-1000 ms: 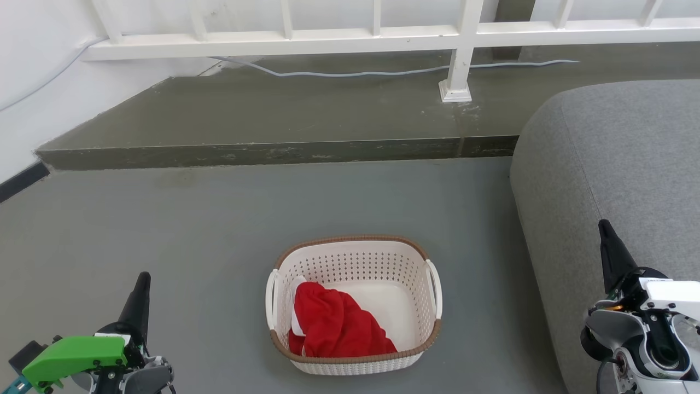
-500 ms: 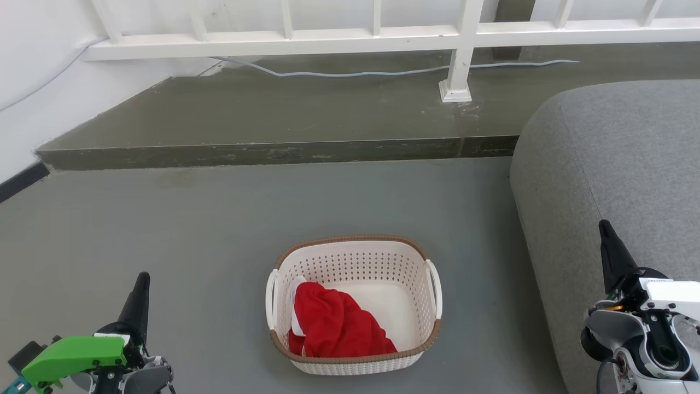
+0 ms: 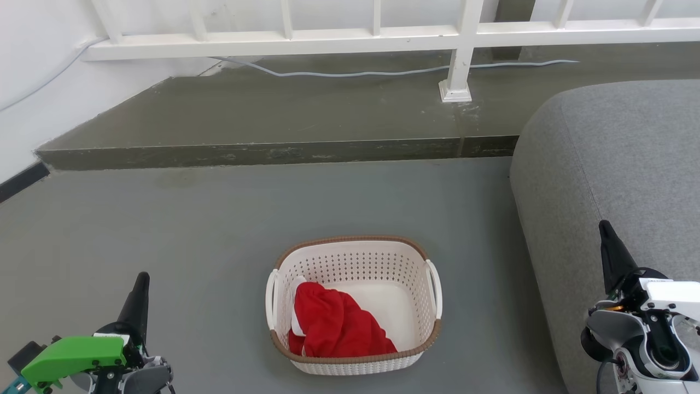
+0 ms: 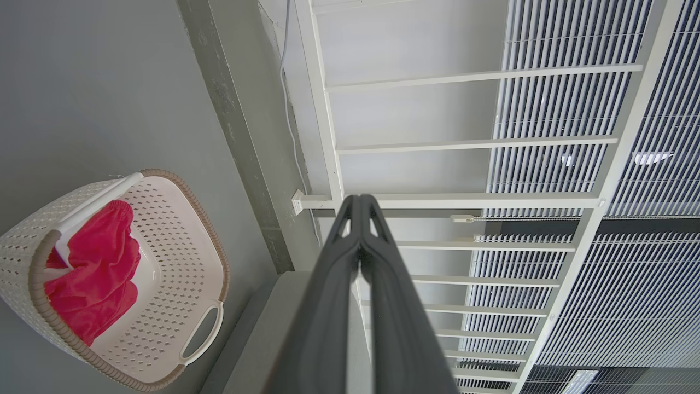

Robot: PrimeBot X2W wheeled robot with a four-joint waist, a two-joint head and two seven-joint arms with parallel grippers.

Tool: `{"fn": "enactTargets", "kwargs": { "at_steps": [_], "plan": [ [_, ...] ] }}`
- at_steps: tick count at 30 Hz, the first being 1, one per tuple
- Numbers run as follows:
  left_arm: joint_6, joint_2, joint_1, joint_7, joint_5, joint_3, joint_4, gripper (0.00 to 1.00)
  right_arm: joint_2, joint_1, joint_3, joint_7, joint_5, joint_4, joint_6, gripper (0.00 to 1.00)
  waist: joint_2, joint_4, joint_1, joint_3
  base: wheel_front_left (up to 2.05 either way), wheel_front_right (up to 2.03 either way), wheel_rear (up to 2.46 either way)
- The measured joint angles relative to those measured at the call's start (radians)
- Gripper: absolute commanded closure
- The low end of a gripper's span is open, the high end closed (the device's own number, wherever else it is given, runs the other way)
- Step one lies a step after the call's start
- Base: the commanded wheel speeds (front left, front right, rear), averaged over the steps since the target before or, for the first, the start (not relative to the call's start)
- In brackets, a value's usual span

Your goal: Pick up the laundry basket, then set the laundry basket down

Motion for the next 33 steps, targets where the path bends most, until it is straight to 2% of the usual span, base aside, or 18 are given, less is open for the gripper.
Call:
{"fn": "enactTargets", "kwargs": {
  "at_steps": [33],
  "plan": [
    [0.000,-0.002,-0.001,0.004,0.000,0.003,0.000,1.00,0.003,0.000,-0.003,0.003,0.000,0.000,0.000,1.00,0.0000,0.000,0.0000,0.000,0.00,0.00,0.00]
  ]
}}
